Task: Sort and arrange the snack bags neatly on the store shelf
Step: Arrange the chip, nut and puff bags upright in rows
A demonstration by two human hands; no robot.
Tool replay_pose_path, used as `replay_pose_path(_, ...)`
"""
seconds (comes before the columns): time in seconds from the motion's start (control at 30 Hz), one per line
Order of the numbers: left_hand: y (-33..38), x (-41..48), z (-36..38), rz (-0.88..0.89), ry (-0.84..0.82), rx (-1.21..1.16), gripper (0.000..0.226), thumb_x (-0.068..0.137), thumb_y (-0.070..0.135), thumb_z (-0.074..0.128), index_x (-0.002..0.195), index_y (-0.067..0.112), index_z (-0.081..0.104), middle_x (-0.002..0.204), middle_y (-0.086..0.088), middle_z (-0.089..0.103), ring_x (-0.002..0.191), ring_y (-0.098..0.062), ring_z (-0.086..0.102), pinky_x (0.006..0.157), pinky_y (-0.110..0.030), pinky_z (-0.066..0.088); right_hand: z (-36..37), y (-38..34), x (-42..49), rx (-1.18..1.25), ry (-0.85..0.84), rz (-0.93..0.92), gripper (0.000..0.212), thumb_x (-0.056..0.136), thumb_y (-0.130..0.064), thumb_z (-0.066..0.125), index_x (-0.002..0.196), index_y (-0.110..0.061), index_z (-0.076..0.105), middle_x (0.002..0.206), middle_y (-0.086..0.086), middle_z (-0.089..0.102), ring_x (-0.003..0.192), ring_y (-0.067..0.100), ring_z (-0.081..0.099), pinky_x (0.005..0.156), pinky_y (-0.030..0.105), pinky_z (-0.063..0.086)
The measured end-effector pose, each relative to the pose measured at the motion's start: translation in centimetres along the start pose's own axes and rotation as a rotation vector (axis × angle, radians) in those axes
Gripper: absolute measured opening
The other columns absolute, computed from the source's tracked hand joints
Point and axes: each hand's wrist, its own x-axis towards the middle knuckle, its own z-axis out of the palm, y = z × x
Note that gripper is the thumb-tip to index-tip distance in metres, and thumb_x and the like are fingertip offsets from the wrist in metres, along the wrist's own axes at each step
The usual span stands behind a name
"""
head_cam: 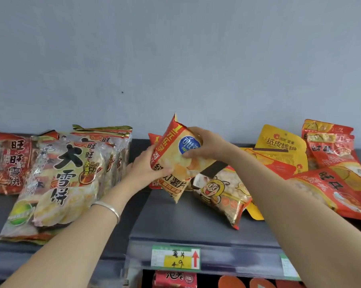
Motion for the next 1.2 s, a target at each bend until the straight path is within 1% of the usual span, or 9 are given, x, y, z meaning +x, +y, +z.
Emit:
replay_pose_path(0.1,-1.0,0.5,-0.5,-0.023,-0.009,0.003,0.068,0.065,0.045,0.08,0.117,0.035,0.037,0.114,0.009,0.057,0.109,-0.014,0.056,0.095,-0.046,0.046,0.8,-0.8,1.8,-0.222,0.18,0.028,0.062,0.076,-0.048,0.074,0.131,-0.034,0.049,0.122,-0.009,0.061,0.109,0.015,0.058,0.088,0.039,0.052)
replay_pose_path(0.2,-2.7,0.1,0.6,-0.069,-0.086,-0.033,0.051,0.076,0.033,0.076,0.114,0.027,0.043,0.11,0.01,0.058,0.11,-0.015,0.057,0.093,-0.036,0.047,3.3,-0.5,2.9,-0.086,0.368,0.074,0.062,0.081,-0.035,0.071,0.138,-0.028,0.046,0.142,0.001,0.042,0.12,0.019,0.047,0.085,0.031,0.046)
replay_pose_path(0.3,-4.3,-0.5,2.3,-0.14,-0.111,-0.116,0.061,0.082,0.04,0.068,0.131,0.023,0.037,0.116,0.008,0.056,0.111,-0.015,0.056,0.095,-0.034,0.046,6.8,0.4,2.4,-0.08,0.399,0.173,0.07,0.089,-0.032,0.063,0.149,-0.026,0.027,0.158,0.01,0.008,0.145,0.03,0.01,0.11,0.041,0.03)
replay_pose_path(0.4,-4.9,-0.1,2.7,-0.153,-0.093,-0.194,0.078,0.082,0.045,0.066,0.143,0.029,0.021,0.123,0.008,0.054,0.109,-0.014,0.055,0.097,-0.035,0.045,9.5,1.1,2.3,-0.056,0.422,0.226,0.061,0.1,-0.034,0.045,0.152,-0.027,0.016,0.16,0.007,-0.013,0.147,0.033,-0.01,0.115,0.043,0.019)
replay_pose_path(0.53,-5.8,0.4,2.7,-0.07,-0.06,-0.242,0.094,0.076,0.047,0.071,0.145,0.04,0.008,0.133,0.009,0.047,0.121,-0.014,0.049,0.102,-0.047,0.041,10.8,1.4,3.0,-0.017,0.365,0.208,0.059,0.1,-0.041,0.038,0.153,-0.029,0.013,0.16,0.006,-0.015,0.144,0.035,0.022,0.112,0.045,0.032)
replay_pose_path(0.67,-5.8,0.5,3.2,-0.006,0.101,-0.038,0.101,0.077,0.043,0.071,0.148,0.034,-0.001,0.144,-0.005,0.028,0.132,-0.021,0.033,0.104,-0.048,0.036,9.9,1.7,2.6,-0.077,0.352,0.21,0.058,0.099,-0.044,0.04,0.151,-0.028,0.021,0.16,0.006,-0.002,0.143,0.038,0.016,0.111,0.049,0.032)
replay_pose_path(0.9,-2.2,0.6,3.6,0.28,0.411,0.315,0.072,0.077,0.033,0.073,0.138,0.016,0.039,0.136,-0.014,0.042,0.126,-0.031,0.04,0.098,-0.053,0.036,5.8,3.4,-0.5,-0.16,0.497,0.189,0.051,0.099,-0.037,0.043,0.147,-0.021,0.032,0.156,0.008,0.019,0.141,0.035,0.023,0.109,0.043,0.031)
replay_pose_path(1.03,1.2,0.5,5.2,0.498,0.375,0.424,0.054,0.073,0.021,0.076,0.122,0.015,0.054,0.126,-0.015,0.051,0.117,-0.034,0.047,0.089,-0.053,0.041,3.1,5.4,-3.4,-0.211,0.571,0.211,0.048,0.098,-0.034,0.047,0.144,-0.019,0.038,0.15,0.009,0.028,0.132,0.031,0.036,0.103,0.041,0.039)
replay_pose_path(1.2,5.2,-0.1,9.2,0.64,0.128,0.443,0.049,0.072,0.022,0.076,0.118,0.017,0.062,0.123,-0.014,0.055,0.115,-0.035,0.053,0.089,-0.048,0.043,0.0,8.0,-8.0,-0.334,0.641,0.247,0.043,0.098,-0.032,0.047,0.139,-0.02,0.045,0.145,0.006,0.038,0.129,0.028,0.04,0.096,0.041,0.045)
